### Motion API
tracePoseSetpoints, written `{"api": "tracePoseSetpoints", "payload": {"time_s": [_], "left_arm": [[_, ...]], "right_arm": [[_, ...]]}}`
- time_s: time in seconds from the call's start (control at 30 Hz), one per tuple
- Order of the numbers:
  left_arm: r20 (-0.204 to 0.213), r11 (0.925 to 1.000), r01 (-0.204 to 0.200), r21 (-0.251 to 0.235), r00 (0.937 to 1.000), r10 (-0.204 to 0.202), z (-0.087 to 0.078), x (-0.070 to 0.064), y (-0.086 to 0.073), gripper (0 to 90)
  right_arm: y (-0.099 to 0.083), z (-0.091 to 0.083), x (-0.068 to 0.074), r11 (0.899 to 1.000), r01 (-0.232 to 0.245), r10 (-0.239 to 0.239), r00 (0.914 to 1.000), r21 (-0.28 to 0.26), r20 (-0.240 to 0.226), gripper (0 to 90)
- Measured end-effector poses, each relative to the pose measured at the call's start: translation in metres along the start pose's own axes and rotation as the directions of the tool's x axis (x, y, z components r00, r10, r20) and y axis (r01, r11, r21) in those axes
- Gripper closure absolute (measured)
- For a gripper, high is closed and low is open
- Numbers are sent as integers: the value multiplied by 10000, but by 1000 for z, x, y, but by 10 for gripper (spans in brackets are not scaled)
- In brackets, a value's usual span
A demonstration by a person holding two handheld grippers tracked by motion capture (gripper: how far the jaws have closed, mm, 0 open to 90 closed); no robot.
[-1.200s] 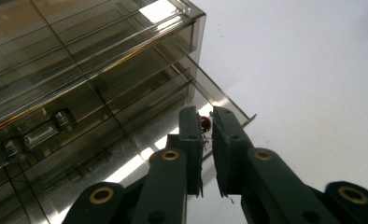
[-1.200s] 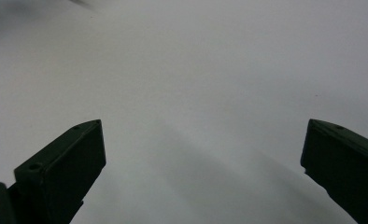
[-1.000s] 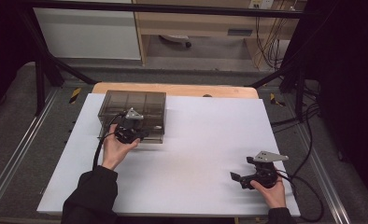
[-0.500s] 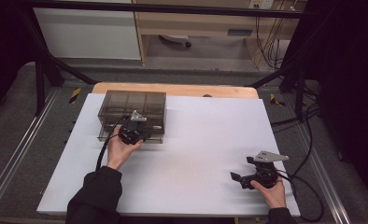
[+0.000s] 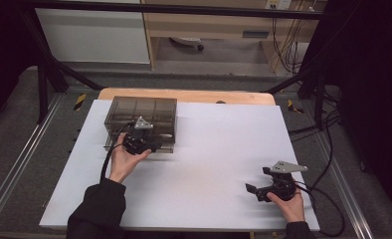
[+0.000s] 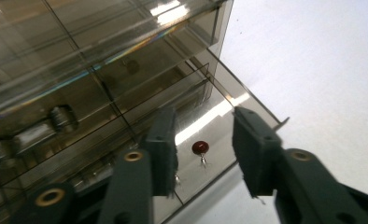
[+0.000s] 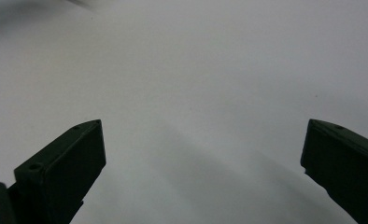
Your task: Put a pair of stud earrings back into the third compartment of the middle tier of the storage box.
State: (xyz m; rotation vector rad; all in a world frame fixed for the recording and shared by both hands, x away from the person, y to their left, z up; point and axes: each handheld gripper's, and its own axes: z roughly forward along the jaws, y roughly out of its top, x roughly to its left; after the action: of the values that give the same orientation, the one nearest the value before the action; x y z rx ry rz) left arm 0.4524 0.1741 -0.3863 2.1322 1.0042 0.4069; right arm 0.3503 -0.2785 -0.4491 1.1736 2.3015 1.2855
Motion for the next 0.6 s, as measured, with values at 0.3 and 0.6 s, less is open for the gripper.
{"api": "tracePoseSetpoints", "payload": {"time_s": [0.3,0.6], "left_arm": [[0,9986,-347,-396,9994,348,-21,-6,-3,382],[170,9958,-536,-736,9983,550,-37,-13,-16,178]], "right_arm": [[0,0,0,10000,12,-12,10000,-12,-13,7],[0,-1,0,10000,5,-5,10000,-37,-40,7]]}}
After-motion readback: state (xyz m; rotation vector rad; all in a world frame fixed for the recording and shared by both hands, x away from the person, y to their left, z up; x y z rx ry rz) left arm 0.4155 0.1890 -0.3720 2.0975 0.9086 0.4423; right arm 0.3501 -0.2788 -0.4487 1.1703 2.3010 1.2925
